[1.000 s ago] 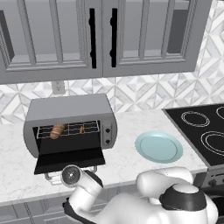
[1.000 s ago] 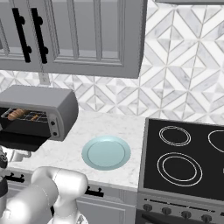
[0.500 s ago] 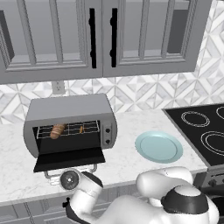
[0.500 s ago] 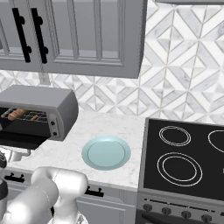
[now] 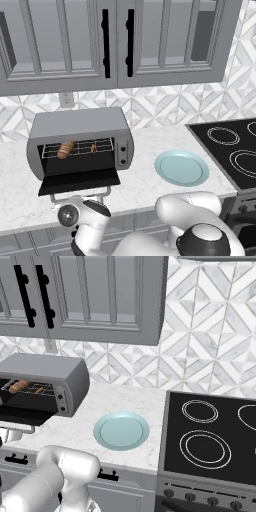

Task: Pick up the kebab skewer and baguette bread, and place them inside the toaster oven. Close the toaster oven door and start by setting the timer.

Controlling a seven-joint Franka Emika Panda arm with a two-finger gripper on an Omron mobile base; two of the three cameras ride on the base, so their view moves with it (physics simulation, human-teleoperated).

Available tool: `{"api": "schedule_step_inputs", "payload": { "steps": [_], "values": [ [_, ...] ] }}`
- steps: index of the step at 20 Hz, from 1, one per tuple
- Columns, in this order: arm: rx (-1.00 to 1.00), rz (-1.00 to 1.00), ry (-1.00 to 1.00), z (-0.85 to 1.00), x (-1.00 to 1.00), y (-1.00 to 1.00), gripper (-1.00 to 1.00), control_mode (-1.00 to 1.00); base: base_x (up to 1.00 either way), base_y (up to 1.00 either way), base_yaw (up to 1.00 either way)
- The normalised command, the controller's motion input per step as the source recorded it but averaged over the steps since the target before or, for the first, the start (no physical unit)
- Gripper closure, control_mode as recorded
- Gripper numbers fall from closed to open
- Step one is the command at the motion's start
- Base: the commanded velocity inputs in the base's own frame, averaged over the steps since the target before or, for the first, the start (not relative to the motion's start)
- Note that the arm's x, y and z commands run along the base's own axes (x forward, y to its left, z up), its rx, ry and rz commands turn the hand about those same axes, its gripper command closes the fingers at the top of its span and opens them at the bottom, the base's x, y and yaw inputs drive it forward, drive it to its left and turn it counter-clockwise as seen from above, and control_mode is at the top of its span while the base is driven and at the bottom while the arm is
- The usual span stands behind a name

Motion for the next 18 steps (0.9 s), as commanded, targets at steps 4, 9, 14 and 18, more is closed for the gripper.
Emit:
{"api": "schedule_step_inputs", "payload": {
  "steps": [4, 9, 14, 18],
  "values": [
    [0.0, 0.0, -0.09, 0.65, 0.98, -0.28, -1.0, -1.0, 0.0, 0.0, 0.0],
    [0.0, 0.0, -0.08, 0.63, 1.0, -0.38, -1.0, -1.0, 0.0, 0.0, 0.0],
    [0.0, 0.0, -0.11, 0.75, 1.0, -0.41, -1.0, -1.0, 0.0, 0.0, 0.0],
    [0.01, 0.0, -0.09, 0.88, 1.0, -0.34, -1.0, -1.0, 0.0, 0.0, 0.0]
  ]
}}
